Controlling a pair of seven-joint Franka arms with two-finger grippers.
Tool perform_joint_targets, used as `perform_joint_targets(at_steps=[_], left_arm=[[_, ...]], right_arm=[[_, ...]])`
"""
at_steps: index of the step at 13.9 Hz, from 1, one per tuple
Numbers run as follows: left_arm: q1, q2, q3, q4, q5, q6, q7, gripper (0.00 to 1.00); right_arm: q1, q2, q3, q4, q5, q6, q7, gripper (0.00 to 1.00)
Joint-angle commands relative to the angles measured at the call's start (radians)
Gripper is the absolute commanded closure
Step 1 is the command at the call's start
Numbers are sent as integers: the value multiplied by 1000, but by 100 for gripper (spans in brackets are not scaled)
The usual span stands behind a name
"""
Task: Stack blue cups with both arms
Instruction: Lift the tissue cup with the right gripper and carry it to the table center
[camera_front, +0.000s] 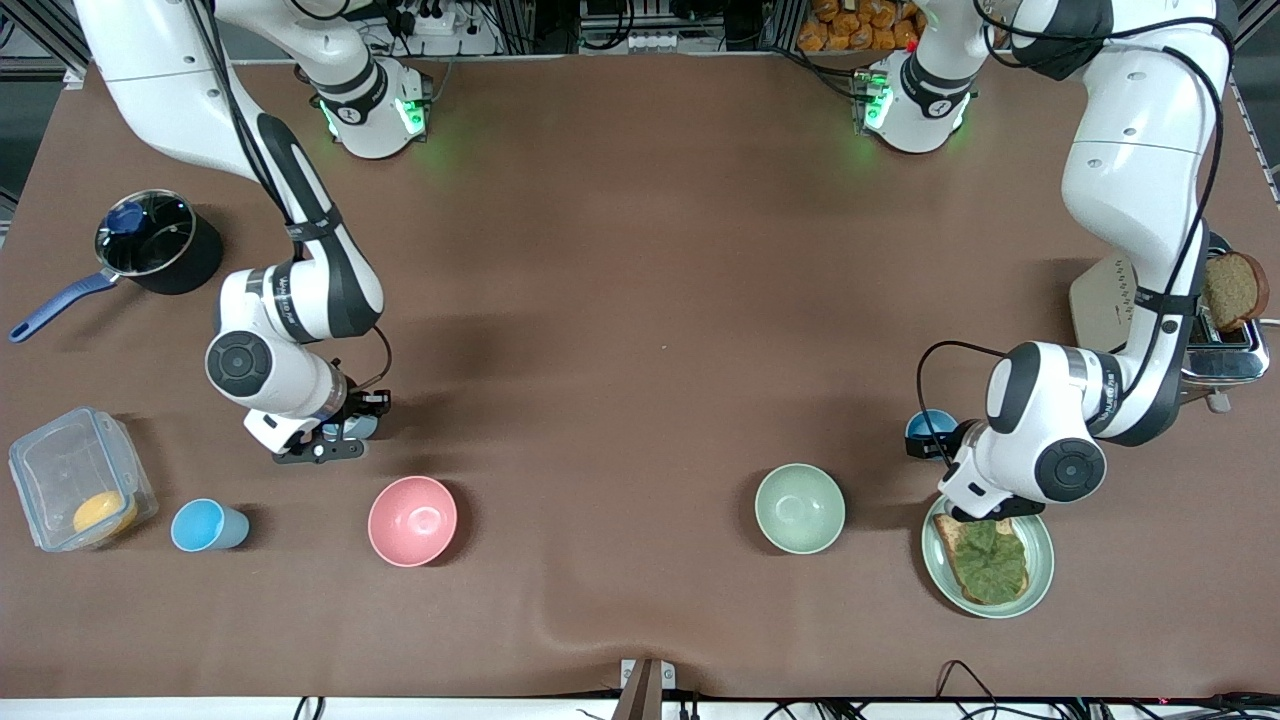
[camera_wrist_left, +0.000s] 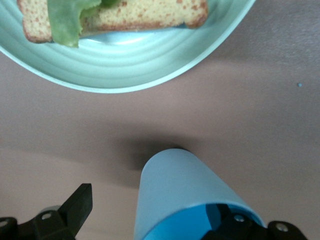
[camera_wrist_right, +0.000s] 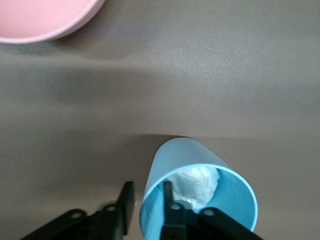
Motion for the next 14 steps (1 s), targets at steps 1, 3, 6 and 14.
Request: perform_joint_targets(at_steps=[1,3,6,14], left_arm=[[7,-26,-5,-40,26,22,-27,0],[7,-27,-3,-40,26,22,-27,0],[10,-43,-5,-46,24,22,-29,0],[7,-46,-5,-55,27,24,-112,21]], right_arm=[[0,-8,8,43,-22,-50,11,100],[6,-13,11,128,-22,-181,13,100],[74,-12,13,265,1,-387,110,100],[463,63,16,294,128,-175,756,100]])
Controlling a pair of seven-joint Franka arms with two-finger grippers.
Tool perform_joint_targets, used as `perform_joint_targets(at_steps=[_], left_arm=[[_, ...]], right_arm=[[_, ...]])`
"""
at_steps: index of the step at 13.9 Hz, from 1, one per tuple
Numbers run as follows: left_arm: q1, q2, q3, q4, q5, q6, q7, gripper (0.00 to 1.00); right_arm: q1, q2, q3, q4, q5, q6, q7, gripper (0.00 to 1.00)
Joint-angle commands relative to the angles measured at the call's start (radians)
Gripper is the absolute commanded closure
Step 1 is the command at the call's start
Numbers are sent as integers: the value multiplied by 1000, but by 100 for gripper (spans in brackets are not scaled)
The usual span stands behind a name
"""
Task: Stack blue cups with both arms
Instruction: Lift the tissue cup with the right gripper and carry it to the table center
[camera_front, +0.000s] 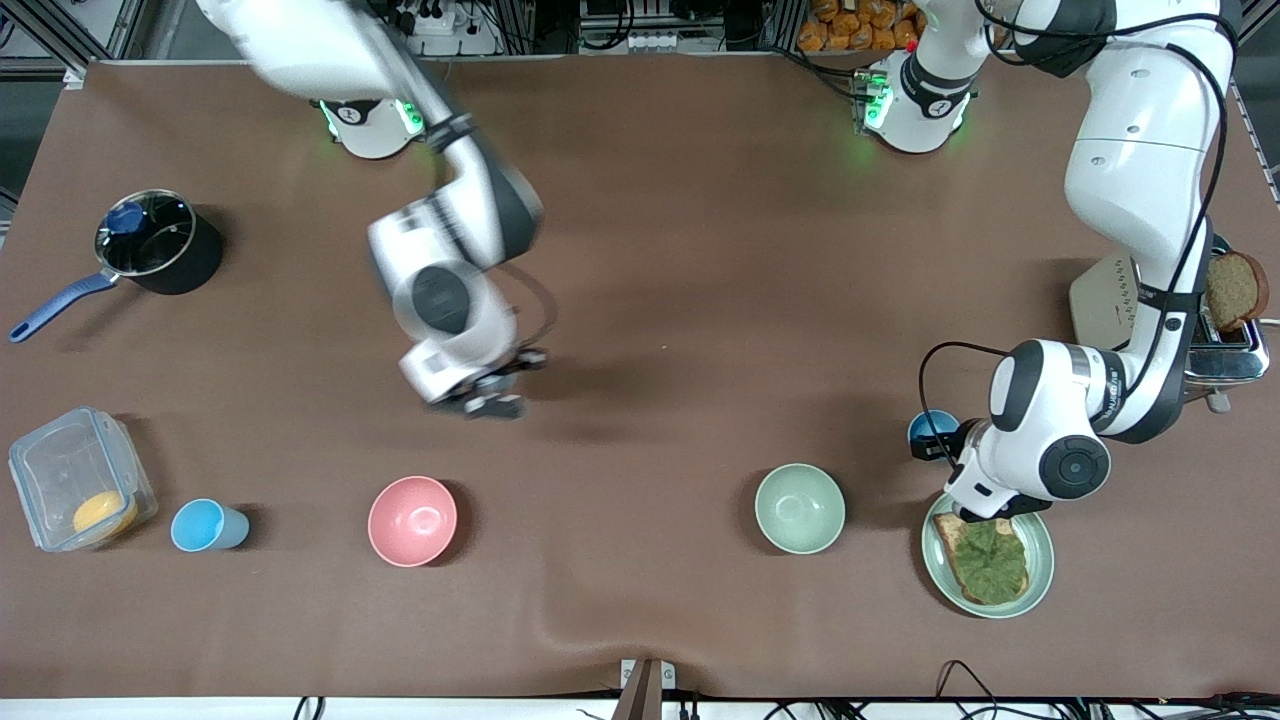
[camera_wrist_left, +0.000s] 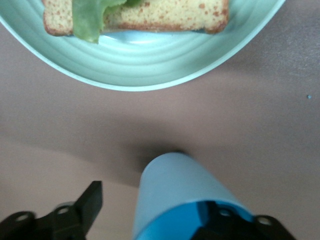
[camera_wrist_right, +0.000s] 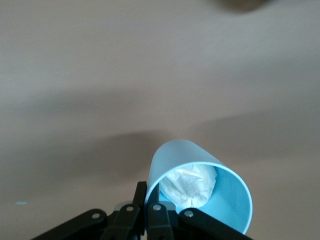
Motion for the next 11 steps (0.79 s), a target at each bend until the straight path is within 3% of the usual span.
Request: perform_joint_targets(at_steps=[1,3,4,10,11], left_arm=[[4,-34,-5,-42,27,14,-40,24],[2,-34,-5,-42,26,14,-44,28],[1,-36,-5,-42,27,14,-54,31],[1,-36,-6,-42,27,14,-73,44],[1,-35,-6,-42,27,14,-74,46]], right_arm=[[50,56,-14,52,107,78,96,100],[91,99,-16,101,227,84,121,100],[113,117,-18,118,243,92,136,100],[161,195,-18,115,240,235,170,100],[158,197,-18,115,238,233,176,55]])
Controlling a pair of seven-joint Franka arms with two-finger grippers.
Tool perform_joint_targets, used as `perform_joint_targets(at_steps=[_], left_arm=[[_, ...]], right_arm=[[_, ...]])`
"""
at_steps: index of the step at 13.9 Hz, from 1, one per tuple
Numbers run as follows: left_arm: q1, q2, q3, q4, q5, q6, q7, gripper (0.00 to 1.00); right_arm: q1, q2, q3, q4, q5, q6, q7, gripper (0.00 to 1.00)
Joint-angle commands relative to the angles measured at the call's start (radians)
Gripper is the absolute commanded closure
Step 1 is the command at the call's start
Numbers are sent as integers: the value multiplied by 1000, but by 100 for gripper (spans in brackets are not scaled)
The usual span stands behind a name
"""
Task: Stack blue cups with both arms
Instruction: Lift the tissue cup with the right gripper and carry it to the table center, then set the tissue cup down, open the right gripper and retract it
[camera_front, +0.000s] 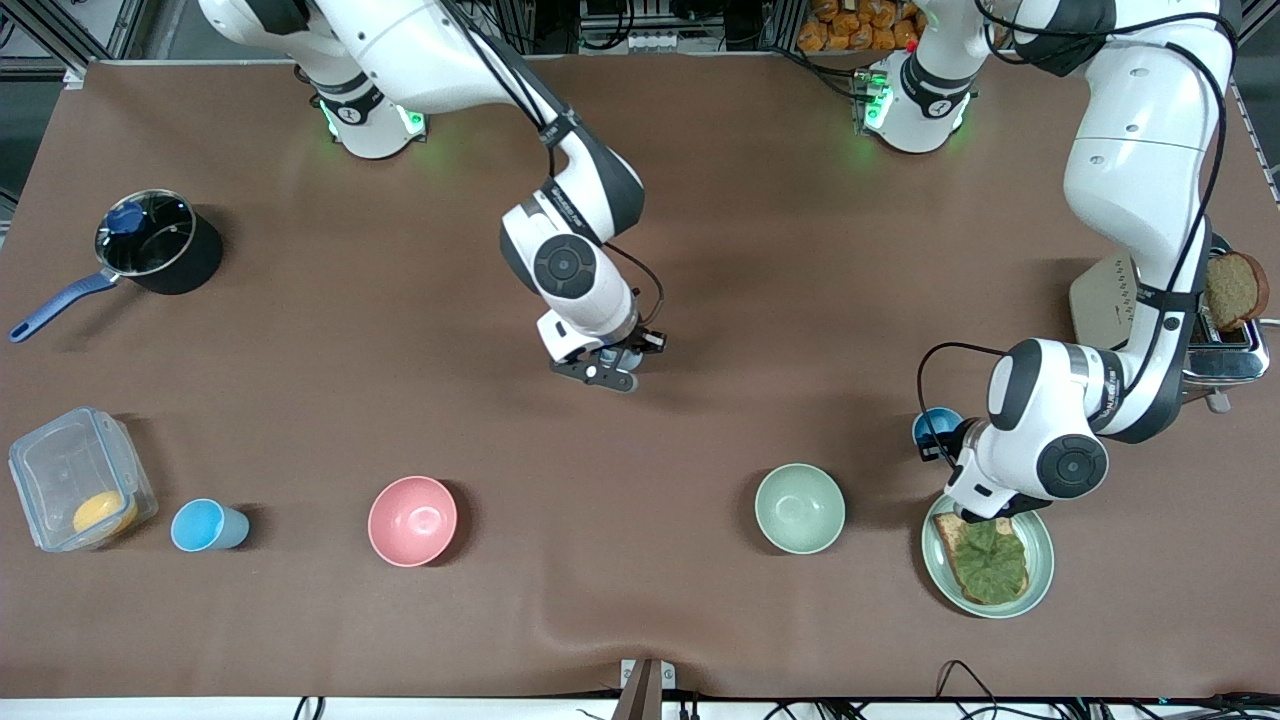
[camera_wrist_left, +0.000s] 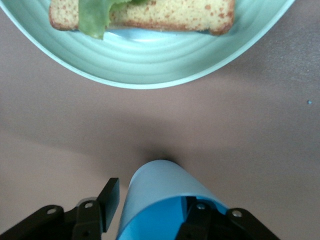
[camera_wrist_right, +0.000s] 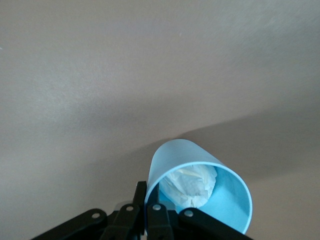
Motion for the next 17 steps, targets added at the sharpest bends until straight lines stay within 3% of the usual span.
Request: perform_joint_targets(at_steps=[1,4,7,10,13,15,17], left_arm=[[1,-33,-5,-40,27,14,-36,47],[-1,-33,-5,-40,29,14,-56,54],[-1,-33,-5,-40,30,14,-56,62],[1,-36,-7,-40,29,14,-57,72],[1,-40,-7,-40,29,12,-60,83],[1,-40,-7,-40,29,12,-76,87],[2,-43,-7,-40,29,11,-77,91]], right_arm=[[11,26,-15,37,17,-1,25,1],[-1,-6,-21,46,16,-41,18,0],[-28,-75,-66,115,14,-241,-36,0],[-102,-164,-131,144,14,-456,-251,0],[-179,-236,-191,143,-1,-569,-456,0],[-217,-290,-218,131,-120,-598,-587,0],[-330,-365,-210,77,-141,-609,-808,0]])
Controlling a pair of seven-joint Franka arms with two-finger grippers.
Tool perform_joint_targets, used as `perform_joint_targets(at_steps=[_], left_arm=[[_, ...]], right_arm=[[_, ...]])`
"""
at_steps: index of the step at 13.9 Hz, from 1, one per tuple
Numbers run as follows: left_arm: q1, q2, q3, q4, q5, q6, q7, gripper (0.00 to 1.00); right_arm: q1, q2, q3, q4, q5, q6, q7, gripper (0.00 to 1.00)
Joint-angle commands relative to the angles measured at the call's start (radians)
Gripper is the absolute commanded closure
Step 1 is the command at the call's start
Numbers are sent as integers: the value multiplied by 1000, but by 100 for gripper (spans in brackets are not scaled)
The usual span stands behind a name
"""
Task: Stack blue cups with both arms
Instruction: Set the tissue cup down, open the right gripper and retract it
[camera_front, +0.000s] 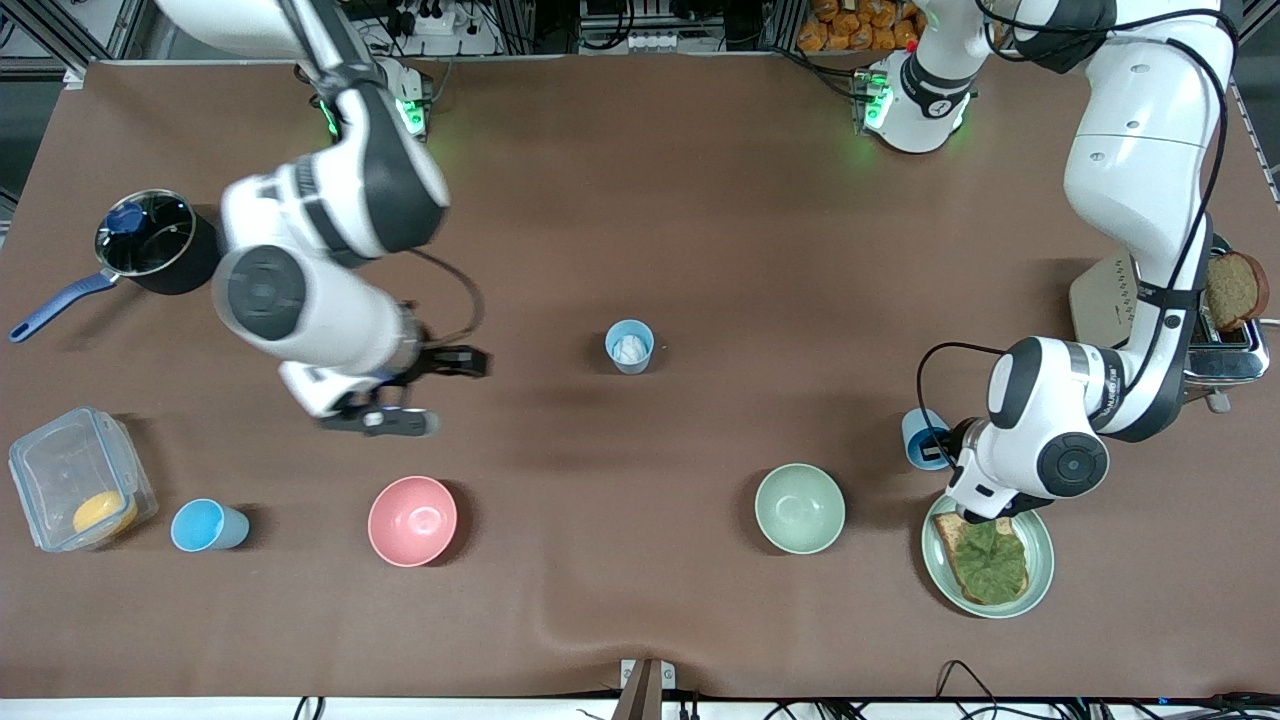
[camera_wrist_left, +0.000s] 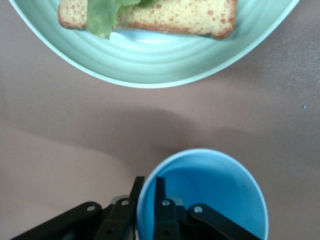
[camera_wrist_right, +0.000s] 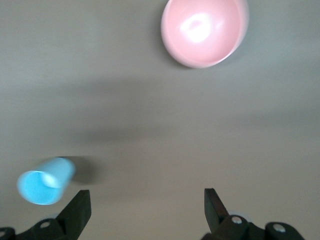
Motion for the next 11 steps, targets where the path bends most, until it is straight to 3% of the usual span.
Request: perform_joint_targets(at_steps=[1,4,6,9,11], left_arm=[[4,-35,-5,-37,29,10,-36,94],[5,-52,-6,-37,29,5,-39,99],[4,-58,-6,-37,29,-1,-68,100],[1,-76,-6,-40,29,-2,-121,100],[1,-96,-8,-45,29,-2,-141,100]], right_arm=[[-144,-138,42,-128,-30,-7,-235,0],[-336,-274,172,-295,-88,7,-282,0],[-425,-395,299,-451,-213,109,-274,0],[-485,-440,314,-478,-213,133,-277,0],[-512,-478,312,-452,-170,51,-277,0]])
